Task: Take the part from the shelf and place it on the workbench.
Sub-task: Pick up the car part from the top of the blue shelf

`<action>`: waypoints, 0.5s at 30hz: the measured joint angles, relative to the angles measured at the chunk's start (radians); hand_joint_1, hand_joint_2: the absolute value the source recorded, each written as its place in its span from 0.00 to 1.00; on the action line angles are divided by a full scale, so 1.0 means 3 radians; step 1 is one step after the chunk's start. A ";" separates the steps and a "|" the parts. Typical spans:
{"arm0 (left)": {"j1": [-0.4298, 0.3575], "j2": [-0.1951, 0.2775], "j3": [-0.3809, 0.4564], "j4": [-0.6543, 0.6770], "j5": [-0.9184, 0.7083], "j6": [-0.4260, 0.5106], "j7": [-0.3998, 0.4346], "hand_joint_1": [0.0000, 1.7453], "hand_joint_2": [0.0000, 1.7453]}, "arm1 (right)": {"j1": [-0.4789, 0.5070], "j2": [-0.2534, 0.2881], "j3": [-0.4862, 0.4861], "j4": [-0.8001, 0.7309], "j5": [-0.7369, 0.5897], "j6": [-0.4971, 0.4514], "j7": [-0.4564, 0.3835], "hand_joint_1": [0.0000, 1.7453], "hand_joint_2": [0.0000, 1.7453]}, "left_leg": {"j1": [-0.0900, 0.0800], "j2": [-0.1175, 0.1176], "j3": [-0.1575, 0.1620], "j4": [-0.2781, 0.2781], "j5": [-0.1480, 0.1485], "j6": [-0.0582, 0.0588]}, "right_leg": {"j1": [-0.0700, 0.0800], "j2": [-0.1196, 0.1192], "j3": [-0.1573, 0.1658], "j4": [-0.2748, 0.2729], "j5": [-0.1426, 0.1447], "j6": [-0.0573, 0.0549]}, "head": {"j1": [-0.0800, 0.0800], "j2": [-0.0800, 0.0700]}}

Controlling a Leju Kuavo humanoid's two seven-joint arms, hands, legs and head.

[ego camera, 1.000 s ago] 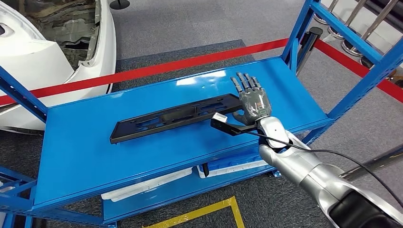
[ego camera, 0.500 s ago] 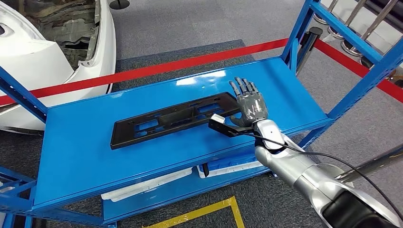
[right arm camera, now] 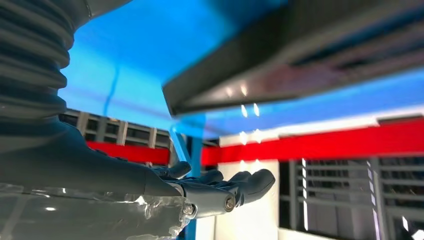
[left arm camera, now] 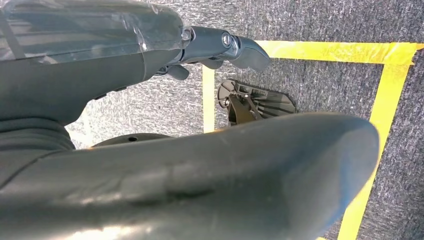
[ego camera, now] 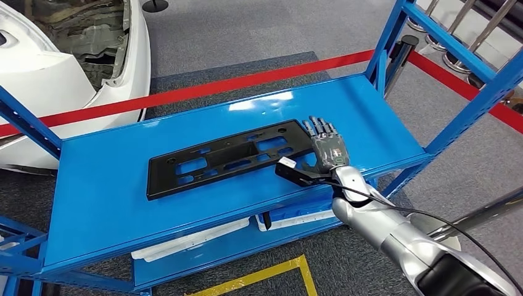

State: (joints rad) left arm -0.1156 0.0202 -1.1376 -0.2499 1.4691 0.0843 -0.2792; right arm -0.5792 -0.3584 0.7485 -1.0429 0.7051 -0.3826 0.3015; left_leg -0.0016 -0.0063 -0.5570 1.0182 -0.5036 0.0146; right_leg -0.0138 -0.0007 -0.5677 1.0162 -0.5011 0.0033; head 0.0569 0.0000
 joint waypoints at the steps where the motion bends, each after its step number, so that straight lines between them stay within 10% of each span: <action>1: 0.0001 0.0000 0.0000 0.0000 0.0000 0.0000 0.0000 0.00 0.00 | 0.0007 0.0000 -0.0002 0.0019 -0.0006 0.0019 0.0005 0.00 1.00 | 0.0000 0.0000 0.0000 0.0000 0.0000 0.0000 | 0.0000 0.0000 0.0000 0.0000 0.0000 0.0000 | 0.0000 0.0000; 15: 0.0001 0.0000 0.0001 0.0000 0.0006 0.0000 0.0000 0.00 0.00 | 0.0012 -0.0004 -0.0066 0.0140 -0.0024 0.0139 0.0053 0.00 1.00 | 0.0000 0.0002 0.0011 0.0000 0.0000 0.0000 | 0.0000 0.0002 0.0009 -0.0001 0.0000 0.0000 | 0.0000 0.0000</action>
State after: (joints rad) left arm -0.1152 0.0202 -1.1372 -0.2499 1.4710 0.0843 -0.2792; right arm -0.5756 -0.3595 0.7289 -1.0008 0.6978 -0.3408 0.3173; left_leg -0.0016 -0.0058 -0.5537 1.0182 -0.5037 0.0146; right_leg -0.0138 -0.0001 -0.5650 1.0160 -0.5011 0.0034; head 0.0568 0.0000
